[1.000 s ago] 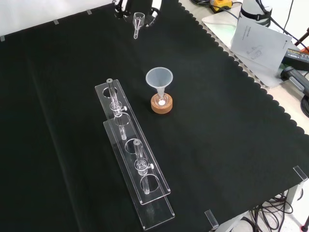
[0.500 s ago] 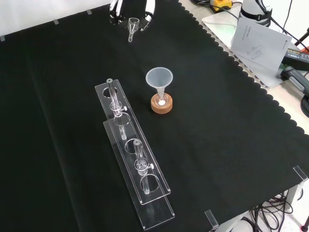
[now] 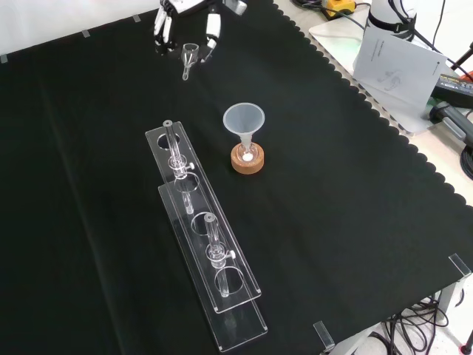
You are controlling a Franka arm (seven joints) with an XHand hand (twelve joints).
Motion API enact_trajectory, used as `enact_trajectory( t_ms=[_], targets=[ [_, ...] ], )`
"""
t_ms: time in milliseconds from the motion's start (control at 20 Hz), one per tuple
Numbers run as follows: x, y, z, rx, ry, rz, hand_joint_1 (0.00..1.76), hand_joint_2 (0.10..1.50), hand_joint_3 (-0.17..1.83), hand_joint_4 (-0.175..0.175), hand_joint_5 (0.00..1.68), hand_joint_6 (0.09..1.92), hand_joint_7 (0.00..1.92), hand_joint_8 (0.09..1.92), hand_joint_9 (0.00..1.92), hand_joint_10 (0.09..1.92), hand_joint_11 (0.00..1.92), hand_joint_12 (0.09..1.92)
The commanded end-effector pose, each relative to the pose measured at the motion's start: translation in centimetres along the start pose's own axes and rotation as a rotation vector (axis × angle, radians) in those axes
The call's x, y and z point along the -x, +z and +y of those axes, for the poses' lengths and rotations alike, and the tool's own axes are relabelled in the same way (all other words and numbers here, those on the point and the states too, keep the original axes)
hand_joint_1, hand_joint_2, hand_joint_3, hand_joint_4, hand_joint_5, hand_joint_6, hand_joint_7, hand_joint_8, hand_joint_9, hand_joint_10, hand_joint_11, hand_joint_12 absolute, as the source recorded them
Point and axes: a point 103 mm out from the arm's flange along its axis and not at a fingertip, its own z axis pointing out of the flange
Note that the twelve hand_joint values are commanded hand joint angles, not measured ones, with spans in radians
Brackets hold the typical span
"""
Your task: Put the weighing funnel back on the table.
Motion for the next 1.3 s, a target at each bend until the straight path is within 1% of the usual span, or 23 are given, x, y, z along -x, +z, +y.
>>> enact_trajectory(
  t_ms=[50,200,600,950,1300],
  targets=[
    [1.6,2.0,4.0,-0.033,-0.018,-0.044,1.10,0.70,0.60,0.175,1.22,0.74,0.62,0.64,0.98,0.31,0.75,1.07],
    [1.8,3.2,5.2,-0.055,-0.023,-0.058,1.10,0.70,0.60,0.175,1.23,0.74,0.62,0.64,0.98,0.31,0.76,1.08],
    [2.4,6.2,7.5,-0.106,-0.039,-0.058,1.11,0.70,0.60,0.175,1.23,0.73,0.62,0.64,0.97,0.31,0.75,1.07],
    [3.0,8.4,8.7,-0.143,-0.055,-0.050,1.11,0.70,0.60,0.175,1.23,0.73,0.62,0.64,0.97,0.31,0.74,1.08],
    [3.5,10.2,9.6,-0.178,-0.065,-0.057,1.11,0.70,0.60,0.175,1.23,0.73,0.62,0.64,0.96,0.31,0.74,1.08]
  ],
)
